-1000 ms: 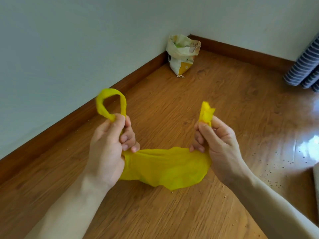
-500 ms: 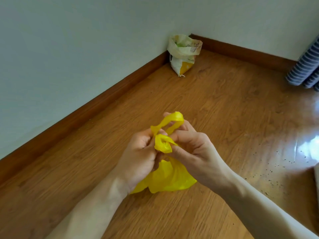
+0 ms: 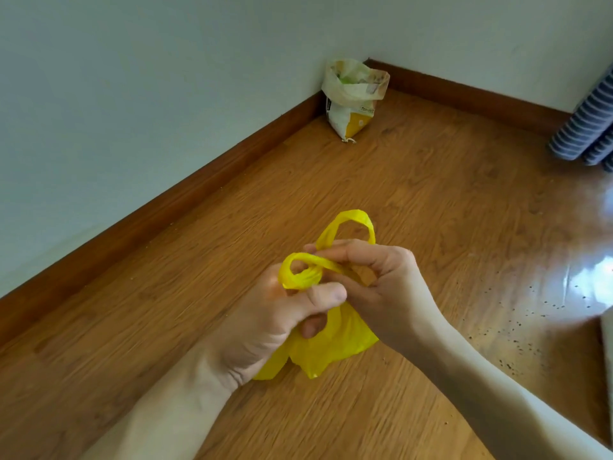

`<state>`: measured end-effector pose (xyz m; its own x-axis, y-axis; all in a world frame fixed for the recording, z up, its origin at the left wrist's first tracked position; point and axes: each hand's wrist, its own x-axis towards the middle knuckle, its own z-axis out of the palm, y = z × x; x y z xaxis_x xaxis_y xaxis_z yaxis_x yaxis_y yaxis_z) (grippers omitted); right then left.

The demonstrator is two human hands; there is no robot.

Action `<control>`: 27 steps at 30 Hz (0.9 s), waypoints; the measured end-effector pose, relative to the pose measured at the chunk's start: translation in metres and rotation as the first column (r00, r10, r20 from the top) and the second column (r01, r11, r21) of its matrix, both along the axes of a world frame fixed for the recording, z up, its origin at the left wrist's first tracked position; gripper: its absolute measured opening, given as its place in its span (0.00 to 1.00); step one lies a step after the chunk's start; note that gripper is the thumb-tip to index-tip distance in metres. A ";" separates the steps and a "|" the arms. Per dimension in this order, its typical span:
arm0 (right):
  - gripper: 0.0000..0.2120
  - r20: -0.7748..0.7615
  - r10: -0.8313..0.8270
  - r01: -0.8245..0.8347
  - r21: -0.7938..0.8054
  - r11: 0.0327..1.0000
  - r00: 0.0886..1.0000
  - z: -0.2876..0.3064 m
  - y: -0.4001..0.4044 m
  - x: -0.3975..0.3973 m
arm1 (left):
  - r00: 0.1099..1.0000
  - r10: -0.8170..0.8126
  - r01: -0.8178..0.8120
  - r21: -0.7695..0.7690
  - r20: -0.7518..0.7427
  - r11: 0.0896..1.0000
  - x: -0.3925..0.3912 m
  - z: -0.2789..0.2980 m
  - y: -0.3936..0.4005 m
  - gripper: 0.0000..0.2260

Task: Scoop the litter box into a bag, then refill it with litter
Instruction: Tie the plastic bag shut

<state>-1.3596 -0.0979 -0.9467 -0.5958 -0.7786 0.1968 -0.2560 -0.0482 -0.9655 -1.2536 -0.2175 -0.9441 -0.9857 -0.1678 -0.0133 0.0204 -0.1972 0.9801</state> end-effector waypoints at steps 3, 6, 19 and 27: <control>0.10 -0.153 -0.033 0.036 0.018 0.999 0.988 0.006 0.002 0.001 | 0.989 0.123 -0.122 -0.019 0.088 0.992 -0.003 -0.006 0.003 0.25; 0.14 -0.408 -0.119 0.167 0.083 0.983 0.905 0.004 -0.002 0.001 | 0.940 0.304 -0.298 -0.063 0.154 0.952 -0.008 -0.007 0.013 0.18; 0.08 -0.534 -0.142 0.314 0.248 0.917 0.834 -0.005 0.009 -0.011 | 0.879 0.450 -0.445 -0.071 0.157 0.893 -0.008 -0.017 0.001 0.07; 0.07 -0.615 -0.200 0.375 0.168 0.912 0.763 -0.006 0.013 -0.005 | 0.881 0.461 -0.460 -0.030 0.104 0.887 -0.008 -0.015 0.002 0.04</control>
<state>-1.3642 -0.0851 -0.9525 -0.6429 -0.6611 0.3869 -0.7218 0.3537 -0.5949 -1.2611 -0.2154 -0.9589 -0.7903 -0.6026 -0.1106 0.0045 -0.1863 0.9825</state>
